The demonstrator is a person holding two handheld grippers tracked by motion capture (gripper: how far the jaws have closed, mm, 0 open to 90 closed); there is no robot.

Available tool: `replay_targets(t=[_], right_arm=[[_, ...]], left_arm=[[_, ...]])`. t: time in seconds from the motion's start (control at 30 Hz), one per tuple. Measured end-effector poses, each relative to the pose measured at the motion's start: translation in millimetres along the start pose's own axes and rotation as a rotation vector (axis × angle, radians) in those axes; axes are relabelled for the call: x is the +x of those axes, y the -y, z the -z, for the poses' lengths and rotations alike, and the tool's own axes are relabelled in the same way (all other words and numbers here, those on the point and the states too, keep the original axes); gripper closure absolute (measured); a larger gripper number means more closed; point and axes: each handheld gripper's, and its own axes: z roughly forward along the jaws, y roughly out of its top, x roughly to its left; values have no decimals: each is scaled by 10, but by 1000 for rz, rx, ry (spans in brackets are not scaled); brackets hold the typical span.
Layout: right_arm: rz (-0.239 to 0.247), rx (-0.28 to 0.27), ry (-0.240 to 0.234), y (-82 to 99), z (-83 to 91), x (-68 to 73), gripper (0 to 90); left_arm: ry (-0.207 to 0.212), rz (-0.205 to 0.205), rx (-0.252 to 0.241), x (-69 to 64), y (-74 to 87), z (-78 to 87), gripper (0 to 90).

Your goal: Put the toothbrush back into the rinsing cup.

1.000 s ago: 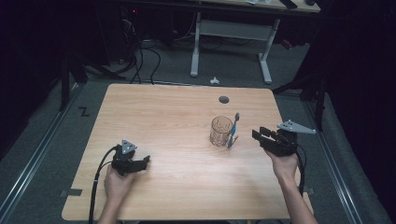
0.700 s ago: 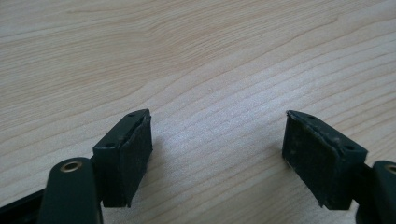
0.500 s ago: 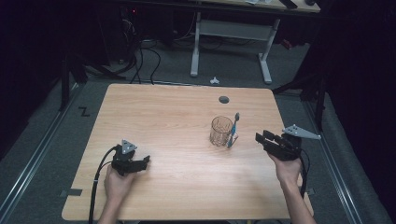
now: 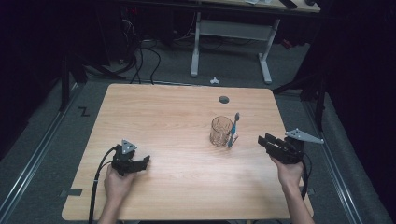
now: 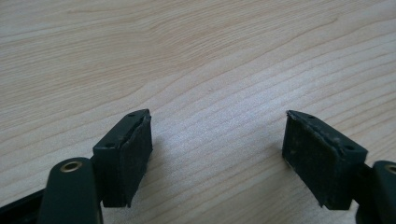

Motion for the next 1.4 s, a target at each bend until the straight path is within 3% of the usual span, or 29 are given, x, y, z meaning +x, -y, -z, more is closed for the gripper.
replay_targets(t=[1.4], right_arm=[[-60, 27, 27, 303, 37, -169, 598]], left_arm=[[-1, 1, 0, -1, 0, 0, 247]])
